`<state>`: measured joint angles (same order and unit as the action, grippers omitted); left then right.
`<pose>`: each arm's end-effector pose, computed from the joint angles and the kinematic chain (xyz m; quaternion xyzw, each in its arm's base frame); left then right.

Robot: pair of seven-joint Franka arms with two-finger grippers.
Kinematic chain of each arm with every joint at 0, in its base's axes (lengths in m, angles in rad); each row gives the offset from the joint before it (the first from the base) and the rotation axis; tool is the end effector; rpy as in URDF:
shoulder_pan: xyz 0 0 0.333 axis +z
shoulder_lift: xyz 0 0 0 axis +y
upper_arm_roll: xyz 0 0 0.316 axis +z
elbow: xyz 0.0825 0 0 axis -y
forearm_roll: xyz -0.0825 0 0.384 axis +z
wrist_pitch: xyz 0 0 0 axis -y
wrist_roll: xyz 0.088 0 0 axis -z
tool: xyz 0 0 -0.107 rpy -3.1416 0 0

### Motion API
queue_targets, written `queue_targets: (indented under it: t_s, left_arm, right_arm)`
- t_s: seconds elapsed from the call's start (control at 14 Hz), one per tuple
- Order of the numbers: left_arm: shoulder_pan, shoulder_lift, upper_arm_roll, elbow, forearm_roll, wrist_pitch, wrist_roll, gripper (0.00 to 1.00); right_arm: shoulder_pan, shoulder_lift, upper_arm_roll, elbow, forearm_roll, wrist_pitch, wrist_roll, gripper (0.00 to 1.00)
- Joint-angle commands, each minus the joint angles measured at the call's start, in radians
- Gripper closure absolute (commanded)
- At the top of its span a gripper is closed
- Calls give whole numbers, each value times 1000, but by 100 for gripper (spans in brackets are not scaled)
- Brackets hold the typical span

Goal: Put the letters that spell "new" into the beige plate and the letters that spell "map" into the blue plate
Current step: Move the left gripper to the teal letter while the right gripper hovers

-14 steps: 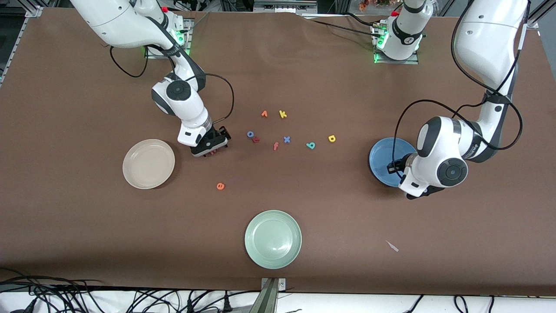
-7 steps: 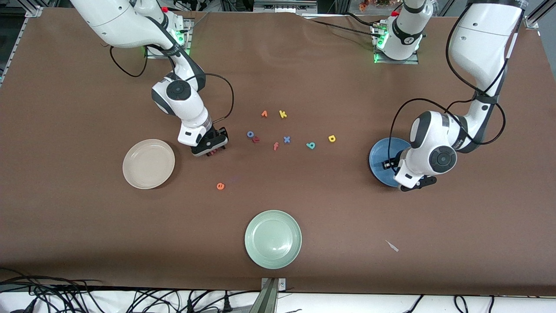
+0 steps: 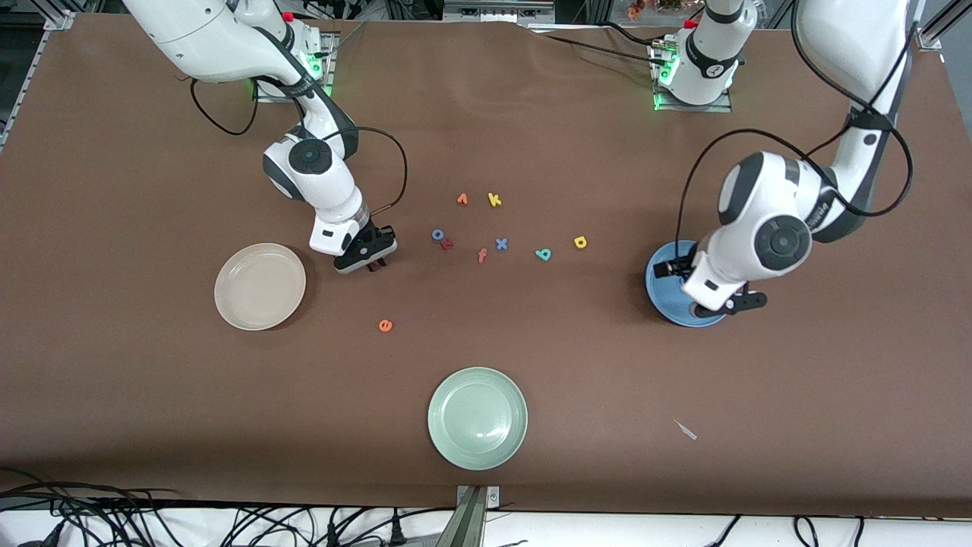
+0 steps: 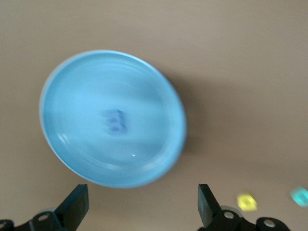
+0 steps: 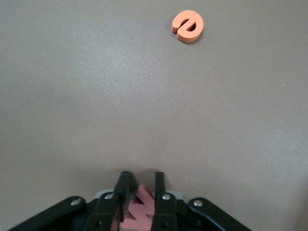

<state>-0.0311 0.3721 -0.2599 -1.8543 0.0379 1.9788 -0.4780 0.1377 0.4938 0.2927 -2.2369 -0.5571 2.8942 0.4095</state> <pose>0.5833 -0.1636 0.3102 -0.9889 -0.0862 0.1201 0.0151 0.4870 0.2623 0.1739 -0.9631 -0.2468 -0.1062 0.0177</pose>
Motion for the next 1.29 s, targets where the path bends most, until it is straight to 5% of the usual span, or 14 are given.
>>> queue_targets:
  t_s: [0.0, 0.21, 0.43, 0.5, 0.72, 0.79, 1.22]
  left_arm:
    - [-4, -25, -125, -11, 30, -12, -168, 0]
    - [-16, -7, -226, -3, 20, -2, -334, 0]
    - [-102, 49, -236, -5, 20, 95, -485, 0]
    - [-115, 76, -237, -6, 23, 135, -526, 0]
    - [-131, 148, -236, -16, 25, 248, -608, 0]
    - [-142, 177, -234, -17, 30, 293, -649, 0]
    - [-165, 298, -220, -19, 179, 410, -816, 12]
  right_arm:
    - [-6, -27, -6, -17, -18, 5, -23, 75]
    - [-6, -47, -10, -12, -18, -38, -35, 75]
    - [-7, -44, -10, -13, -17, -36, -20, 71]
    - [-6, -44, -10, -18, -17, -36, -2, 64]
    - [-6, -43, -10, -24, -17, -36, 43, 13]
    - [-6, -44, -9, -26, -17, -36, 43, 6]
    - [-6, -44, -9, -56, -17, -29, 46, 2]
